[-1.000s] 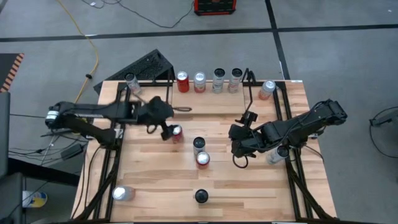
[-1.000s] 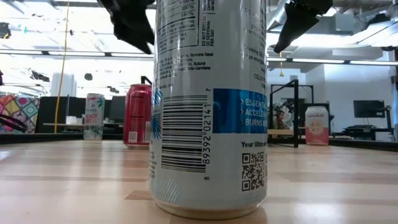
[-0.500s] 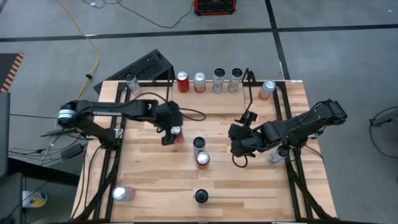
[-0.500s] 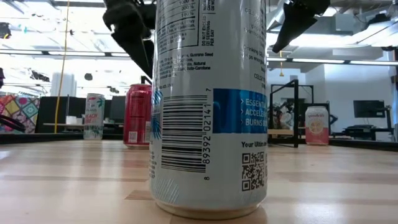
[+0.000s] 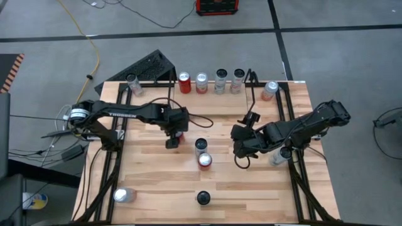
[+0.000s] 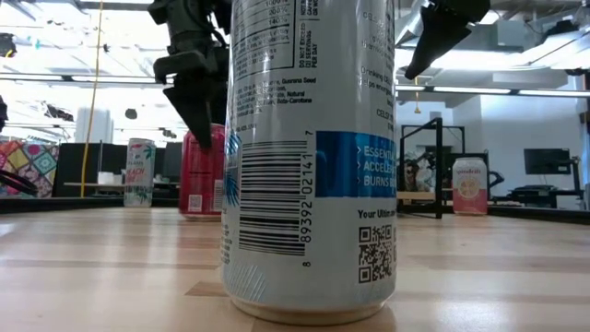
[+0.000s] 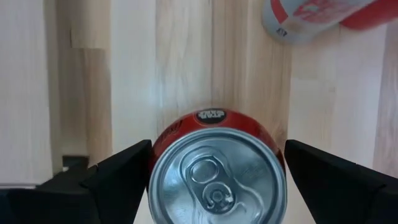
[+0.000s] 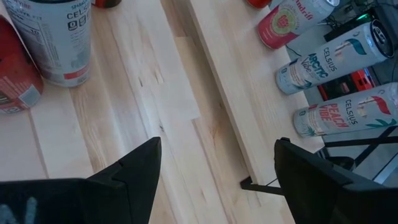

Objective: Place canned beverage on shelf
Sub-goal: Put the top red black soda can on the shelf aligned with the other red black soda can

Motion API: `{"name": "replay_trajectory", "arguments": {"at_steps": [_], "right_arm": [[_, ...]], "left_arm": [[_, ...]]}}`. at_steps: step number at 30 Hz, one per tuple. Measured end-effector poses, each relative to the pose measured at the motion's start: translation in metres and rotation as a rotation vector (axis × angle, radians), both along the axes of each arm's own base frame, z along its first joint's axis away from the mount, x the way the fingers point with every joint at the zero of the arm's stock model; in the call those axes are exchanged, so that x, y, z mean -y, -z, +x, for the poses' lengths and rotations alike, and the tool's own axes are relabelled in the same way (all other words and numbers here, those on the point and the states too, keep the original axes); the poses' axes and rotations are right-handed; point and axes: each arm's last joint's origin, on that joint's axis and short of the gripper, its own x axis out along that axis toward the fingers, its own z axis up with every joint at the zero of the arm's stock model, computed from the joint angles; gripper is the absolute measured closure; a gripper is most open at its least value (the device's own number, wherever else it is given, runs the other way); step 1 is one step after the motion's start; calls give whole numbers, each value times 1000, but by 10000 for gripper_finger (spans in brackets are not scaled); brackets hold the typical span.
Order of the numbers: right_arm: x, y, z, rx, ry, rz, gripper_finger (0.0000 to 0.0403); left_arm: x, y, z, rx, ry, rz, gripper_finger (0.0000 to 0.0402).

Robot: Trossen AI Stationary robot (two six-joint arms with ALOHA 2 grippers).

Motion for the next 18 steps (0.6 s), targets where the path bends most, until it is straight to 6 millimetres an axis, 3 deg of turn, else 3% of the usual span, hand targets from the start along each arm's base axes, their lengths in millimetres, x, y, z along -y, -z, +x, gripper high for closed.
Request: {"name": "replay_trajectory", "arguments": {"at_steps": [5,11,18], "right_arm": [[0,0,0,0,0,0,112],[0,0,0,2,0,1,112],[0,0,1,7,0,2,112]], "left_arm": [[0,-3,-3,-3,14,13,60],[1,-1,-8,-62,79,32,121],[6,0,-11,-98,193,7,121]]}}
